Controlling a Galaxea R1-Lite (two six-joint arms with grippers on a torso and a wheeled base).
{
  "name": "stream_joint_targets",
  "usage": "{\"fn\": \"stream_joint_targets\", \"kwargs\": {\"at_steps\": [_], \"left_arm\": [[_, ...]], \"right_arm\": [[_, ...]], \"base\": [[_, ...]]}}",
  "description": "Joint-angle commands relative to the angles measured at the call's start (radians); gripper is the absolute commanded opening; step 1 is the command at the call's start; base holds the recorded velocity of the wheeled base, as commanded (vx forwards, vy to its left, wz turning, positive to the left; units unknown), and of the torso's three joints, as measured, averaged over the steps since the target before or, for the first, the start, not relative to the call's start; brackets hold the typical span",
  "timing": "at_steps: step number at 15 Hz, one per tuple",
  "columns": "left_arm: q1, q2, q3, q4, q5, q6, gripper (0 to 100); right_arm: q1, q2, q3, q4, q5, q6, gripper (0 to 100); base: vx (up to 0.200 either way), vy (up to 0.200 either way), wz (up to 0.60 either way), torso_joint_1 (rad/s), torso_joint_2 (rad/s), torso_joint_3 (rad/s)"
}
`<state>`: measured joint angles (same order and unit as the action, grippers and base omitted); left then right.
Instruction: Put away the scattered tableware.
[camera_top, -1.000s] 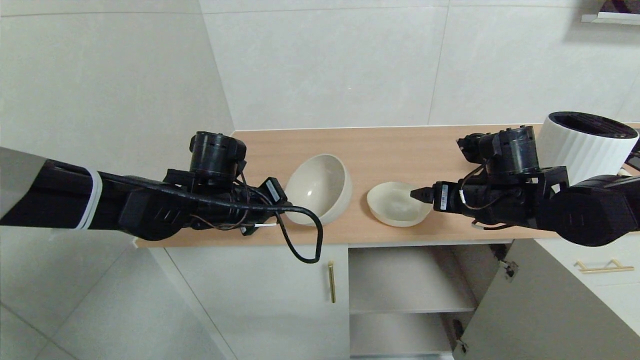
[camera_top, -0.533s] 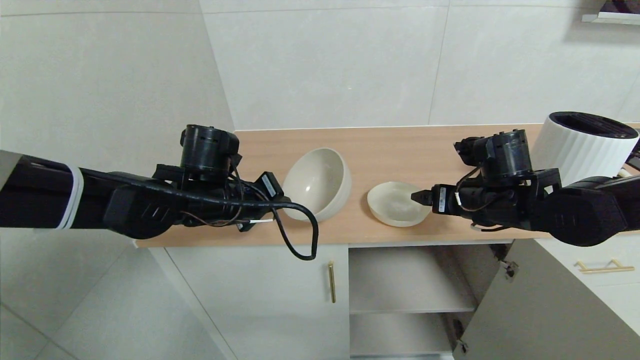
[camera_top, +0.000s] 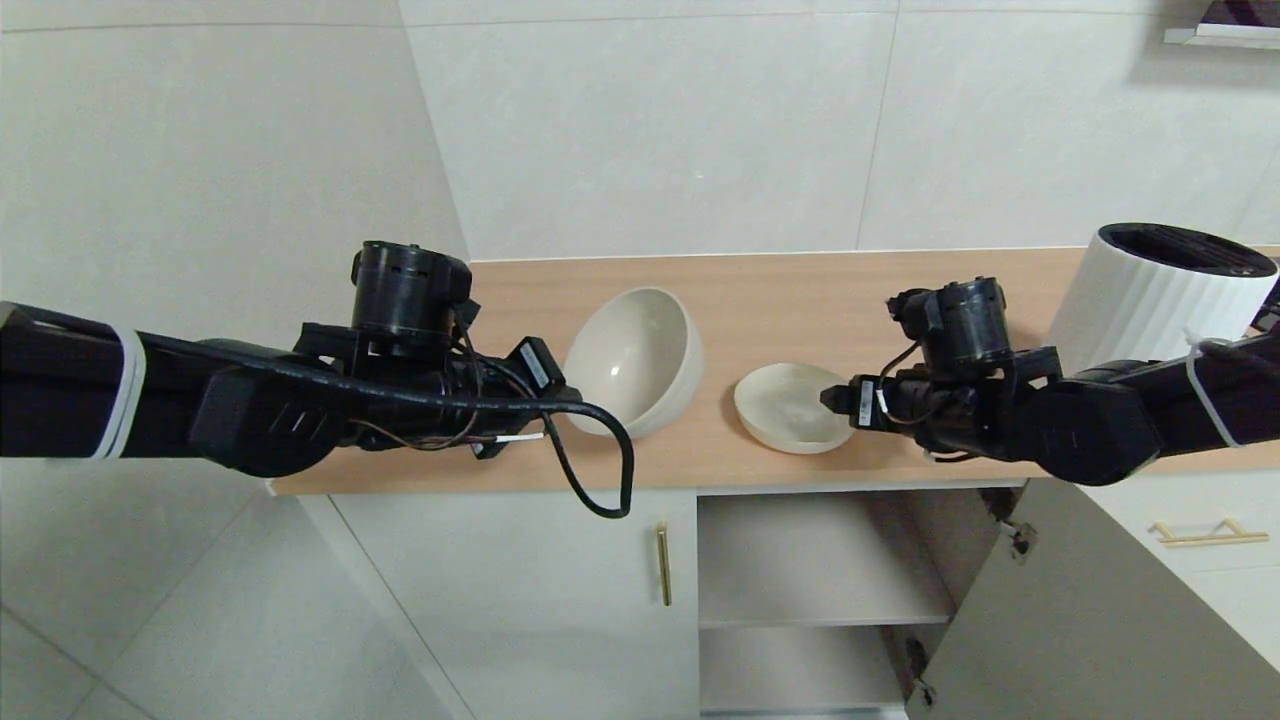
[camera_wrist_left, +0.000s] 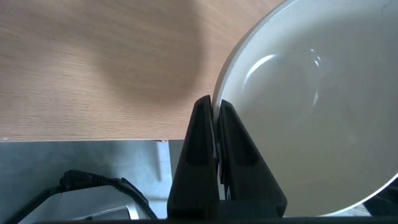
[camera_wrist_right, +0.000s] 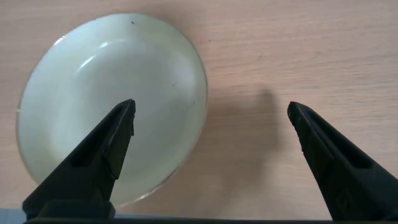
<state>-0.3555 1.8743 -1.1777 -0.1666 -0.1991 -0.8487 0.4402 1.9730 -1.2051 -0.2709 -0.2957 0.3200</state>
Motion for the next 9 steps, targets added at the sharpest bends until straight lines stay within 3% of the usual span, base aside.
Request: {"fn": "stream_joint_targets", "kwargs": {"at_steps": [1, 6, 7, 9], "left_arm": [[0.0, -0.003, 0.0, -0.001, 0.0, -0.001, 0], [-0.002, -0.003, 0.0, -0.001, 0.0, -0.001, 0], [0.0, -0.003, 0.0, -0.001, 0.0, -0.001, 0], [-0.002, -0.001, 0.0, -0.001, 0.0, -0.006, 0]], "right_arm": [[0.002, 0.023, -0.005, -0.001, 0.0, 0.001, 100], [0.002, 0.033, -0.005, -0.001, 0.001, -0.001, 100], [0.002, 0.035, -0.005, -0.001, 0.001, -0.001, 0], [0.002, 0.035, -0.005, -0.001, 0.001, 0.001, 0]], "base": [[0.0, 0.0, 0.0, 0.0, 0.0, 0.0], [0.0, 0.0, 0.0, 0.0, 0.0, 0.0], [0.0, 0.0, 0.0, 0.0, 0.0, 0.0], [0.0, 0.0, 0.0, 0.0, 0.0, 0.0]]}}
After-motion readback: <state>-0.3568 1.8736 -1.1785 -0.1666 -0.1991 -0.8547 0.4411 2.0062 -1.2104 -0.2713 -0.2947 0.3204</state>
